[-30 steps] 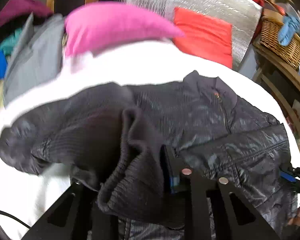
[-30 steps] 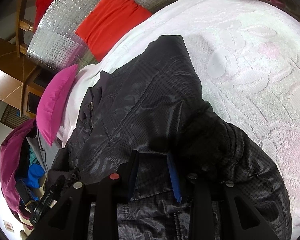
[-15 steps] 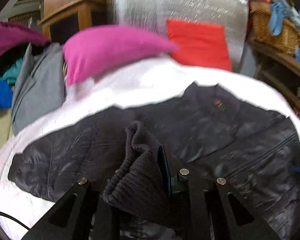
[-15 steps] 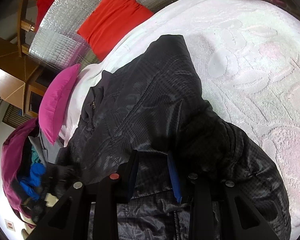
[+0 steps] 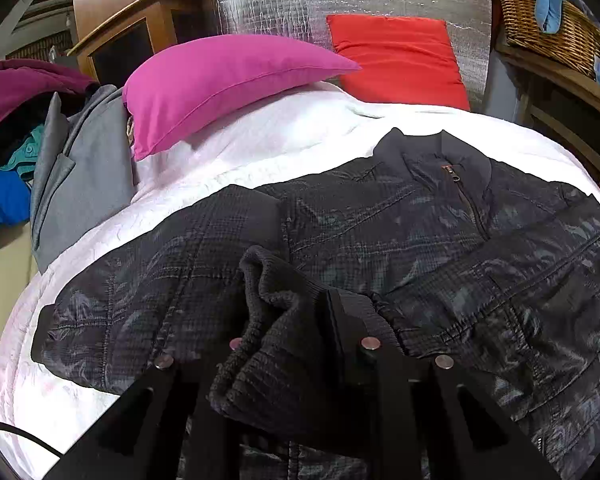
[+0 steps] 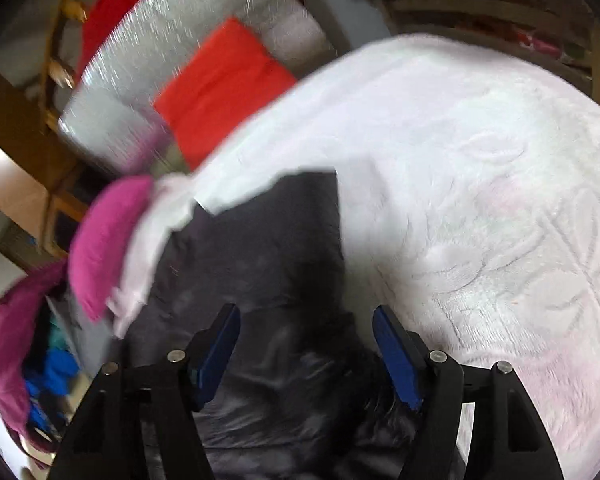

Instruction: Fold large clothes

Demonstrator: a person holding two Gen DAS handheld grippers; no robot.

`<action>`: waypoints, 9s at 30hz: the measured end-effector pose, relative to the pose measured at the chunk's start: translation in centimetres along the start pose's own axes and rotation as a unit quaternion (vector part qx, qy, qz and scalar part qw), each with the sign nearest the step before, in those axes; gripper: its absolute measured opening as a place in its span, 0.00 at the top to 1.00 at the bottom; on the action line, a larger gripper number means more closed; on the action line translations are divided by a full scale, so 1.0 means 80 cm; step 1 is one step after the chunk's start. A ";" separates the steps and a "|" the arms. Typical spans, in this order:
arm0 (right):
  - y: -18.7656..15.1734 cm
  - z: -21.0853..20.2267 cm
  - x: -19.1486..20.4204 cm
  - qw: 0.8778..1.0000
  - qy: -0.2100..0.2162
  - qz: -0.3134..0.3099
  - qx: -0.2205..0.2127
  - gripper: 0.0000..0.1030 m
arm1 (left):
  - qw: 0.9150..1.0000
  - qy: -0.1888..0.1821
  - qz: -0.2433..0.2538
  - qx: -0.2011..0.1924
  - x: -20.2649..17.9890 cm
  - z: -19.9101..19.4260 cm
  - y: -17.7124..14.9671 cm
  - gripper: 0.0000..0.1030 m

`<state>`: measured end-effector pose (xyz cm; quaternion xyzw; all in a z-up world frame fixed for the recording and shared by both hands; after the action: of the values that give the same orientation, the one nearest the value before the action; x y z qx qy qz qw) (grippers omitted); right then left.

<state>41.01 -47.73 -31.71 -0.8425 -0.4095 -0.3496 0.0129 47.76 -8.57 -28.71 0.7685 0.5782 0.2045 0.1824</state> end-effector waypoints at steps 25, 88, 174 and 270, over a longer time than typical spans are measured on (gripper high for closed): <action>0.018 0.010 -0.020 0.998 -0.060 -0.008 -0.022 0.80 | 0.995 0.092 0.020 0.011 -0.019 0.027 0.017 0.76; -0.120 0.063 0.178 0.980 -0.011 -0.178 0.090 0.67 | 0.995 -0.064 -0.068 -0.041 0.038 -0.093 -0.006 0.31; -0.056 -0.009 0.053 0.998 0.003 -0.042 0.037 0.67 | 0.972 -0.216 0.070 0.052 -0.224 -0.016 -0.024 0.95; 0.041 0.093 0.085 0.989 0.130 0.077 0.001 0.86 | 0.983 -0.083 -0.148 0.066 0.050 0.033 0.019 0.36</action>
<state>50.48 -43.01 -32.36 -0.8191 -0.3385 -0.4534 0.0940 51.41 -5.24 -29.74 0.6988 0.6811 0.0719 0.2065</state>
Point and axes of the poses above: each gripper's, at about its wrist camera, not at the fingertips, and z roughly the way its jaws point, x to its left, y to its top, the point moved 10 cm from there along z, roughly the way its jaws point, and after that the axes turned 13 degrees about x, right-handed, at the moved point
